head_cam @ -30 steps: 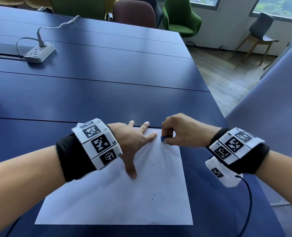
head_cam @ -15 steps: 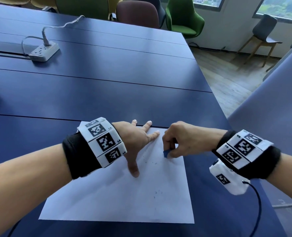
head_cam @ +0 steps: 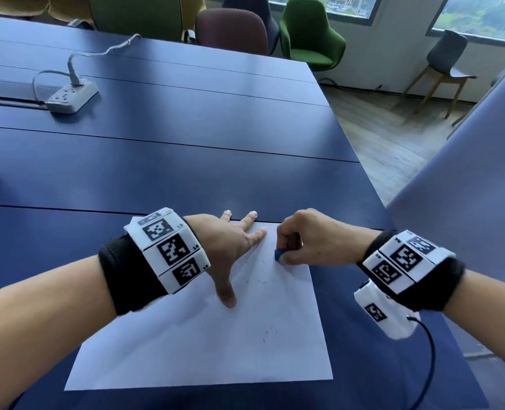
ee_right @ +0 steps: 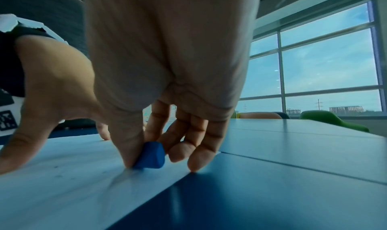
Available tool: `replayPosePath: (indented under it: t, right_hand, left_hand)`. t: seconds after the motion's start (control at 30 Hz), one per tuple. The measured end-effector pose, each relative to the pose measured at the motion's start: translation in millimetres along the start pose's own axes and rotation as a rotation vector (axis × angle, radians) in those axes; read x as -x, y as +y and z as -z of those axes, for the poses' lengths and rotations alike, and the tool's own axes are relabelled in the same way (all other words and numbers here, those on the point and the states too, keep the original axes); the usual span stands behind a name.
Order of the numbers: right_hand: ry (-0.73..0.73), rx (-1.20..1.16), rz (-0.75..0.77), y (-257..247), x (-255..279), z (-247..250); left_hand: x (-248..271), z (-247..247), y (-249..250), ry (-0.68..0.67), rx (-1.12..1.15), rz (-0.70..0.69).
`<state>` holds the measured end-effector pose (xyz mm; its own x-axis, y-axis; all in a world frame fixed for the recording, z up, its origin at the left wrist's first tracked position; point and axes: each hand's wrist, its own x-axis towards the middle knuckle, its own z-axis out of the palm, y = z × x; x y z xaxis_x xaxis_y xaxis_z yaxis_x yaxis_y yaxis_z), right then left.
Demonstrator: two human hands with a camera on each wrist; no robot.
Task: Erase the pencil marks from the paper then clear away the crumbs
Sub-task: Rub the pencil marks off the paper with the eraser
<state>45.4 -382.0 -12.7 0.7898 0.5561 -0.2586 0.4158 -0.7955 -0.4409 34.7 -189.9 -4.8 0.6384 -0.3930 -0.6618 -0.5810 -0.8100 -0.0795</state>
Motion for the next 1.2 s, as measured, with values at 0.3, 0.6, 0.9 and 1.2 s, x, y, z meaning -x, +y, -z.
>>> replayPosePath:
  t: [0.3,0.6,0.9,1.2]
  right_hand:
    - [0.029,-0.026,-0.013,2,5,-1]
    - [-0.06,0.119,0.105,-7,8,-2]
    - [-0.134,0.088,0.086,-9,10,-1]
    - [-0.112,0.082,0.054,-6,8,3]
  left_hand:
    - [5,-15,6,0.137,0.144,-0.119]
    - [2,-19,10,0.175,0.093,-0.132]
    - [2,-19,10,0.175,0.086,-0.13]
    - [2,-18,11,0.169,0.075,-0.125]
